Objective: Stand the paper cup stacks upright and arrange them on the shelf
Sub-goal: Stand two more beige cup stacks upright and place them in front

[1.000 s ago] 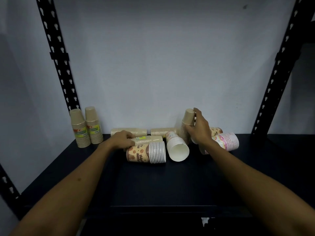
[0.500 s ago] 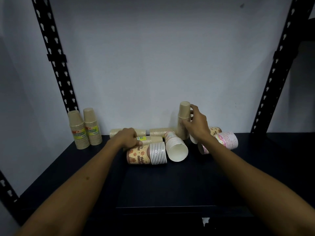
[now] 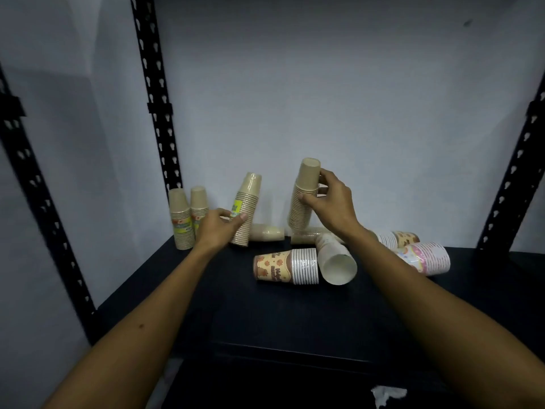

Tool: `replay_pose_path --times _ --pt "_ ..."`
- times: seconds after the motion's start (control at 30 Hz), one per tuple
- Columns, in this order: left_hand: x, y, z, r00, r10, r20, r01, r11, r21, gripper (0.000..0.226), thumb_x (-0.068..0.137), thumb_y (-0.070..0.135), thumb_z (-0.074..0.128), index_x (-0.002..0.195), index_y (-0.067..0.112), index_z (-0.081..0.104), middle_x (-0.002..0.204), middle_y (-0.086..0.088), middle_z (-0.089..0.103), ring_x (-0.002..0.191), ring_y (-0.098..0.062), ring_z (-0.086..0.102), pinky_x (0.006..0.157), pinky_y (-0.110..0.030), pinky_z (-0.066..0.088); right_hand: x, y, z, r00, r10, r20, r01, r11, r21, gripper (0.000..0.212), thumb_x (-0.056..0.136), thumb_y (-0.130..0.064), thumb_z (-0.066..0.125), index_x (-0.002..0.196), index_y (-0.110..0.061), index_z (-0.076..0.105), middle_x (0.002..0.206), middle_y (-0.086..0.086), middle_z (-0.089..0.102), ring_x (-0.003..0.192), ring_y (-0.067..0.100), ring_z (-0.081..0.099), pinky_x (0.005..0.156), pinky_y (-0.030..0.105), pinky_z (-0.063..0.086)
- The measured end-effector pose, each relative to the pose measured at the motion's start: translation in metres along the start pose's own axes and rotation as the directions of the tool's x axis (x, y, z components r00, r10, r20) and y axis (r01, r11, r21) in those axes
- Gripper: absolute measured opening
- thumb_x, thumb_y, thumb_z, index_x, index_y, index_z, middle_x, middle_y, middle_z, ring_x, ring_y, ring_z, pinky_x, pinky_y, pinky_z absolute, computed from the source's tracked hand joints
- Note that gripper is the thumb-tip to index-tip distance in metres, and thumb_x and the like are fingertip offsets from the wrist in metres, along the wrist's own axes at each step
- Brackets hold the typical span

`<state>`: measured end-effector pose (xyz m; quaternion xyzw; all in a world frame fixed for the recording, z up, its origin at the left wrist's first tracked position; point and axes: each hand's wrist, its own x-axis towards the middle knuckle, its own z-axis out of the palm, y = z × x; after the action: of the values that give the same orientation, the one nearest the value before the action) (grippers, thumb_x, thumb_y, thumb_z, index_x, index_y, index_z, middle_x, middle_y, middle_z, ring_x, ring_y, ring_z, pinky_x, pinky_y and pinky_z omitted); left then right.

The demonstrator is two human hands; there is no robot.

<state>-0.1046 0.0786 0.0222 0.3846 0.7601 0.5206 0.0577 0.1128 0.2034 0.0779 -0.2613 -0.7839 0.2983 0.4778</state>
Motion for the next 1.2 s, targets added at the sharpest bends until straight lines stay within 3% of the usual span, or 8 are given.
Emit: replay_pose_path --times 0.2,0.33,0.43,0.53,0.63,0.9,1.03,1.2 --pt "-0.04 -0.022 -0.031 0.998 0.043 -0.054 -0.048 0.995 -0.089 0.057 0.087 0.024 0.071 0.138 0.014 0.049 0.116 0.001 0.06 0.106 -0.016 0.059 0.086 -0.03 0.049 -0.016 -0.029 0.055 0.993 -0.023 0.112 0.008 0.991 0.132 0.064 0.077 -0.017 0.079 0.135 -0.013 0.051 0.127 0.002 0.061 0.097 0.014 0.062 0.077 0.019 0.047" --pt "-0.062 -0.044 -0.052 0.996 -0.027 -0.08 0.023 0.998 -0.051 0.056 0.084 0.019 0.074 0.135 0.016 0.052 0.124 -0.004 0.063 0.11 -0.018 0.061 0.098 -0.041 0.05 -0.04 -0.04 0.092 0.979 -0.044 0.197 0.011 0.986 0.166 0.063 0.077 -0.017 0.079 0.133 -0.013 0.052 0.126 0.003 0.062 0.096 0.015 0.063 0.077 0.021 0.048" --pt "-0.081 -0.059 -0.061 0.987 -0.098 -0.124 0.09 0.994 -0.064 0.054 0.082 0.02 0.076 0.13 0.015 0.052 0.12 -0.005 0.064 0.106 -0.018 0.062 0.093 -0.038 0.052 -0.061 -0.042 0.111 0.965 -0.05 0.258 0.003 0.984 0.179 0.063 0.077 -0.017 0.079 0.133 -0.013 0.052 0.123 -0.001 0.061 0.094 0.014 0.063 0.075 0.02 0.05" --pt "-0.099 -0.069 -0.062 0.97 -0.132 -0.202 0.114 0.989 -0.099 0.053 0.081 0.024 0.077 0.126 0.015 0.051 0.115 -0.003 0.064 0.1 -0.015 0.061 0.086 -0.03 0.05 -0.08 -0.038 0.124 0.95 -0.053 0.309 0.004 0.987 0.158 0.063 0.077 -0.017 0.08 0.133 -0.012 0.052 0.124 0.004 0.063 0.096 0.016 0.063 0.083 0.03 0.054" --pt "-0.109 -0.071 -0.059 0.963 -0.143 -0.229 0.118 0.986 -0.122 0.053 0.083 0.024 0.076 0.127 0.015 0.048 0.113 0.0 0.061 0.098 -0.013 0.058 0.085 -0.028 0.048 -0.093 -0.032 0.13 0.944 -0.075 0.32 0.024 0.987 0.16 0.06 0.08 -0.018 0.078 0.133 -0.01 0.052 0.127 0.006 0.062 0.101 0.01 0.057 0.083 0.025 0.047" --pt "-0.121 -0.07 -0.042 0.963 -0.134 -0.233 0.102 0.984 -0.144 0.067 0.082 0.025 0.076 0.137 0.017 0.038 0.125 -0.008 0.062 0.103 -0.013 0.058 0.091 -0.032 0.05 -0.112 -0.022 0.138 0.914 -0.083 0.397 -0.008 0.975 0.221 0.067 0.082 -0.011 0.073 0.14 -0.019 0.04 0.127 -0.001 0.059 0.108 0.007 0.054 0.093 0.03 0.048" --pt "-0.124 -0.07 -0.042 0.979 -0.127 -0.158 0.106 0.985 -0.132 0.078 0.082 0.02 0.076 0.145 0.014 0.031 0.13 -0.006 0.058 0.108 -0.014 0.057 0.092 -0.028 0.046 -0.121 -0.01 0.143 0.871 -0.066 0.487 -0.058 0.97 0.235 0.076 0.081 -0.006 0.07 0.144 -0.022 0.032 0.121 -0.012 0.053 0.11 0.004 0.052 0.092 0.023 0.045" --pt "-0.128 -0.074 -0.049 0.989 -0.131 -0.066 0.123 0.987 -0.103 0.095 0.084 0.007 0.07 0.156 0.017 0.008 0.148 -0.01 0.043 0.134 -0.023 0.045 0.107 -0.035 0.04 -0.128 0.01 0.15 0.835 -0.01 0.551 -0.147 0.96 0.24 0.076 0.08 -0.003 0.07 0.145 -0.016 0.034 0.136 0.001 0.055 0.123 0.012 0.052 0.106 0.036 0.044"
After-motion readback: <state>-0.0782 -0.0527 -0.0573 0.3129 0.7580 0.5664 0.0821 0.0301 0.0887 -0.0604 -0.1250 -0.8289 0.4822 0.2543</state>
